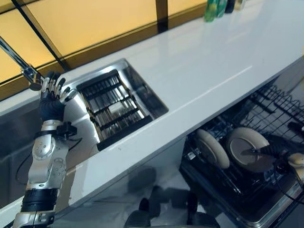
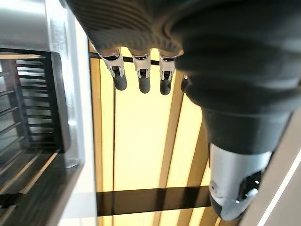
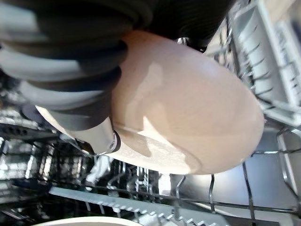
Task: Pick up plates and place into dishwasher.
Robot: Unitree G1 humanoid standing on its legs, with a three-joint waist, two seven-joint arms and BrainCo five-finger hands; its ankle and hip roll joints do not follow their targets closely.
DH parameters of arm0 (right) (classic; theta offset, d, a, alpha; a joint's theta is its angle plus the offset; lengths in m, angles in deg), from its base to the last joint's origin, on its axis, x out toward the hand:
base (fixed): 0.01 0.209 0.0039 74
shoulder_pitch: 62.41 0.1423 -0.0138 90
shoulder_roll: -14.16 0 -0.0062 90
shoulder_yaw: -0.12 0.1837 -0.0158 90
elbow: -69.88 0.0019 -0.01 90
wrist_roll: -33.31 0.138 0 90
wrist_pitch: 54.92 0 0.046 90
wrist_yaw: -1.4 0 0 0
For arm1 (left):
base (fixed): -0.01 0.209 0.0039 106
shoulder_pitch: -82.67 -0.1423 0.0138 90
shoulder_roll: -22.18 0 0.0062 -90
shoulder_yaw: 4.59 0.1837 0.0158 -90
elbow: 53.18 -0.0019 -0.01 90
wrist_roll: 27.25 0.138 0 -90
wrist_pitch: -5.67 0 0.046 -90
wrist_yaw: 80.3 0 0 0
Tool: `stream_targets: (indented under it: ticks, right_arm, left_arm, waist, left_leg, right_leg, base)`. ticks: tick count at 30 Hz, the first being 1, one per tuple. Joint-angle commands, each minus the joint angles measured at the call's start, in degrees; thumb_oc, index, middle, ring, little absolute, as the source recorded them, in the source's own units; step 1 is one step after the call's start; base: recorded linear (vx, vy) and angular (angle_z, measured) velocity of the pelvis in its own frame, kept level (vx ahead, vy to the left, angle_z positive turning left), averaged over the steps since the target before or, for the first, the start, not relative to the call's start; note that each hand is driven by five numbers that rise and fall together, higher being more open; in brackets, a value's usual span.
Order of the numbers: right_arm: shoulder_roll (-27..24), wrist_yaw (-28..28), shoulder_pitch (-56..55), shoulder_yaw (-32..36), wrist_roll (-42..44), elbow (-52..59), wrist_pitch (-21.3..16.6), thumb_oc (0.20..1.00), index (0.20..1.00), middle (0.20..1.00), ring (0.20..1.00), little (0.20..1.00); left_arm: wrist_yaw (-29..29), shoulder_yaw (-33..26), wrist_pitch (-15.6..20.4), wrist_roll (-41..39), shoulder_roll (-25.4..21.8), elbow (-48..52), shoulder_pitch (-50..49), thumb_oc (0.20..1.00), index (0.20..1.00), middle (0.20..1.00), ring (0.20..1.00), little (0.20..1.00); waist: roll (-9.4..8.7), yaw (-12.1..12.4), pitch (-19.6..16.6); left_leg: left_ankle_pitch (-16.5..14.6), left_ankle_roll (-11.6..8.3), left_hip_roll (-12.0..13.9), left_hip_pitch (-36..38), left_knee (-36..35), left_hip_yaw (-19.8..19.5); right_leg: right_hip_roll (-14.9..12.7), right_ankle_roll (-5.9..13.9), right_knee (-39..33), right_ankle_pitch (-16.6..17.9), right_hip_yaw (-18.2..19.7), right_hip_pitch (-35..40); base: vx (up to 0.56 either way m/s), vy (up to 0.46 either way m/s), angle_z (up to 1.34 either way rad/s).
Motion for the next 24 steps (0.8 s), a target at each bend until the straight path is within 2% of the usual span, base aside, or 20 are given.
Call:
stream_targets:
  ticks: [1,7,14,15,16,17,24]
  right_arm:
    - [-3.5,-4.0,8.4,-4.8,0.9,0.2,-2.5,0.200,0.200,0.200,0.200,0.200]
    - [-2.9,-5.3,11.1,-7.1,-0.1,-2.5,-4.2,0.200,0.200,0.200,0.200,0.200]
    - [-3.0,-6.6,7.9,-5.4,-0.7,-2.2,-5.2,0.200,0.200,0.200,0.200,0.200]
    - [-3.1,-7.2,7.2,-4.8,-0.8,-1.8,-5.0,0.319,0.319,0.319,0.319,0.319]
    - [-3.0,-7.8,6.5,-4.4,-0.9,-1.7,-4.8,0.802,0.802,0.802,0.802,0.802]
    - [-3.0,-8.1,6.2,-4.1,-0.8,-1.7,-4.7,1.000,1.000,1.000,1.000,1.000]
    - [-1.2,-8.4,2.7,-1.5,-0.9,-0.2,-3.4,1.000,1.000,1.000,1.000,1.000]
  left_arm:
    - [2.0,2.1,5.5,0.1,-3.3,-0.7,5.7,1.000,1.000,1.000,1.000,1.000]
    - [3.4,2.6,6.2,0.6,-3.1,0.3,6.5,1.000,1.000,1.000,1.000,1.000]
    - [3.7,1.6,4.9,0.4,-3.3,2.6,4.6,1.000,1.000,1.000,1.000,1.000]
    - [3.6,1.3,4.4,0.4,-3.3,3.0,4.2,1.000,1.000,1.000,1.000,1.000]
    - [3.4,1.1,4.0,0.5,-3.2,3.2,3.8,1.000,1.000,1.000,1.000,1.000]
    - [3.2,0.9,3.7,0.7,-3.1,3.3,3.6,1.000,1.000,1.000,1.000,1.000]
    - [1.4,-0.6,1.6,0.8,-2.4,3.4,0.9,1.000,1.000,1.000,1.000,1.000]
  waist:
    - [-2.86,0.3,1.2]
    - [-2.38,0.4,2.5]
    - [-3.15,0.6,2.2]
    - [-3.38,0.7,2.0]
    - [-3.53,0.7,1.8]
    - [-3.64,0.8,1.6]
    - [-4.61,0.8,-0.4]
  left_leg:
    - [4.7,-1.63,0.1,-6.1,-0.3,-1.2]
    - [5.5,-0.85,-0.2,-7.1,-2.2,-0.3]
    - [5.9,-0.89,-0.3,-6.7,-1.5,-0.2]
    - [5.9,-0.97,-0.2,-6.3,-1.4,-0.1]
    - [5.9,-1.01,-0.1,-6.1,-1.2,-0.1]
    - [5.9,-1.03,-0.1,-5.8,-1.1,-0.1]
    - [5.6,-1.15,0.3,-3.1,-0.9,0.3]
  right_leg:
    - [-2.8,3.24,7.3,-10.0,-0.2,-0.3]
    - [-2.8,3.26,6.2,-9.3,0.1,-1.6]
    - [-2.9,3.11,5.4,-9.0,-0.3,0.1]
    - [-2.8,3.08,5.2,-9.1,-0.3,0.8]
    - [-2.8,3.06,5.2,-9.1,-0.4,1.3]
    - [-2.8,3.04,5.1,-9.2,-0.4,1.6]
    - [-2.6,2.98,4.6,-9.4,-0.3,4.9]
  base:
    - [-0.17,0.007,-0.01]
    - [-0.05,0.000,0.00]
    - [0.02,-0.010,0.04]
    - [0.06,-0.018,0.06]
    - [0.08,-0.018,0.05]
    - [0.08,-0.015,0.07]
    - [0.07,-0.005,0.02]
